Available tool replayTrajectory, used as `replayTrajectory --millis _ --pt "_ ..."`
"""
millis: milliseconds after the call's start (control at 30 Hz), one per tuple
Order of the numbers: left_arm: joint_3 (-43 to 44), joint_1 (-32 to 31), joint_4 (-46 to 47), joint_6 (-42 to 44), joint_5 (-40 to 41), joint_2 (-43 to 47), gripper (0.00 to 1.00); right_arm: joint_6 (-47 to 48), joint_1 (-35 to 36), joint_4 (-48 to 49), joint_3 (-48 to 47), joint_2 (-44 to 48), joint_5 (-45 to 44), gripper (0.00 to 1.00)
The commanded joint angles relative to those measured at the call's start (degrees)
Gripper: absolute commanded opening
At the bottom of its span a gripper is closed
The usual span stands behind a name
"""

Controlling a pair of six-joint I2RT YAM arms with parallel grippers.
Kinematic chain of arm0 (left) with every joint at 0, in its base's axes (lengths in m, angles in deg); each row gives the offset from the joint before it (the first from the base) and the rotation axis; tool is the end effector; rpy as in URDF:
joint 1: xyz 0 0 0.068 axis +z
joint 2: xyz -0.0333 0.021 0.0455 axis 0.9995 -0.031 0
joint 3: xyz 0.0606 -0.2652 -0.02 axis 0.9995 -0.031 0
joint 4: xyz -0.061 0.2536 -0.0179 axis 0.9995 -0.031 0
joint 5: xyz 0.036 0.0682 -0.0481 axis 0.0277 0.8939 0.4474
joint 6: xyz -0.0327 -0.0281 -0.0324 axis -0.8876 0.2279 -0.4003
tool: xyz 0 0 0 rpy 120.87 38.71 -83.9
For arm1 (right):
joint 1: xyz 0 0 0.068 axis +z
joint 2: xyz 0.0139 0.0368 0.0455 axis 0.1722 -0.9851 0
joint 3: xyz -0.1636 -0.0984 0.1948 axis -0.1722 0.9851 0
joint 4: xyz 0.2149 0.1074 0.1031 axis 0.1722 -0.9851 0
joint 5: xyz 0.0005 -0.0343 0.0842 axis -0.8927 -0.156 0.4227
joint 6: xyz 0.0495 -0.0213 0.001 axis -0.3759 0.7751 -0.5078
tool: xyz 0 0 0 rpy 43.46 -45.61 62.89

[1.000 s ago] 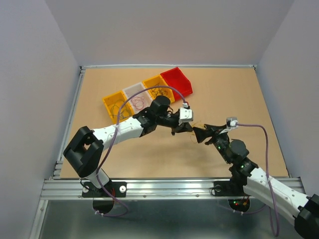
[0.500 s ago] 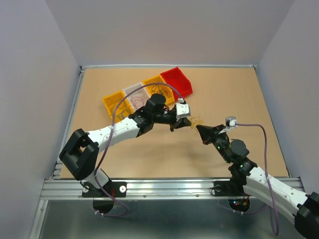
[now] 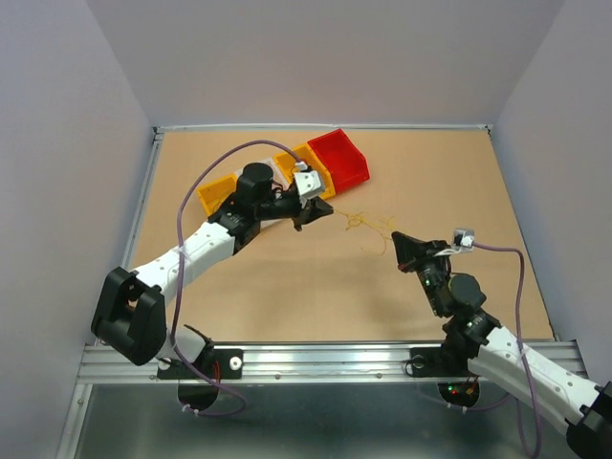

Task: Untangle the cables

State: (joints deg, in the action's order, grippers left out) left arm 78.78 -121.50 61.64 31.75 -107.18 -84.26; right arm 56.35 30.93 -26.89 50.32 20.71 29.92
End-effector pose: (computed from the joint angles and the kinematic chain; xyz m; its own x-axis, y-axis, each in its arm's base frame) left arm 0.2552 -0.1968 0.3188 0.1981 0.1360 -0.9707 0.9553 0.1948 0.2223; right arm 0.1165 0.0801 0.2244 -0.0286 0.5527 -0.8329 -0.2814 0.7951 0.5373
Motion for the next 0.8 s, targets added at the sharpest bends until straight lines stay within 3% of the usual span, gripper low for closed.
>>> replayTrajectory --millis 0,200,500,767 --pt "-2.8 7.4 -0.2 2.5 4.2 6.0 0.00 0.1 -1.1 -3.8 -1.8 2.2 -13.6 0.01" --pt "-4.3 14.5 -9.8 10.9 2.7 7.7 0.00 -0.5 -1.1 -6.8 -2.0 5.3 -18.0 0.01" --pt "-11.2 29.8 -10.8 14.1 -3.9 10.4 0.00 -0.5 -1.1 -6.7 -2.5 4.3 -17.2 0.01" --pt "-2.8 45.1 -18.0 14.7 -4.3 10.5 0.00 -0.4 -1.1 -5.6 -3.4 0.8 -19.0 0.01"
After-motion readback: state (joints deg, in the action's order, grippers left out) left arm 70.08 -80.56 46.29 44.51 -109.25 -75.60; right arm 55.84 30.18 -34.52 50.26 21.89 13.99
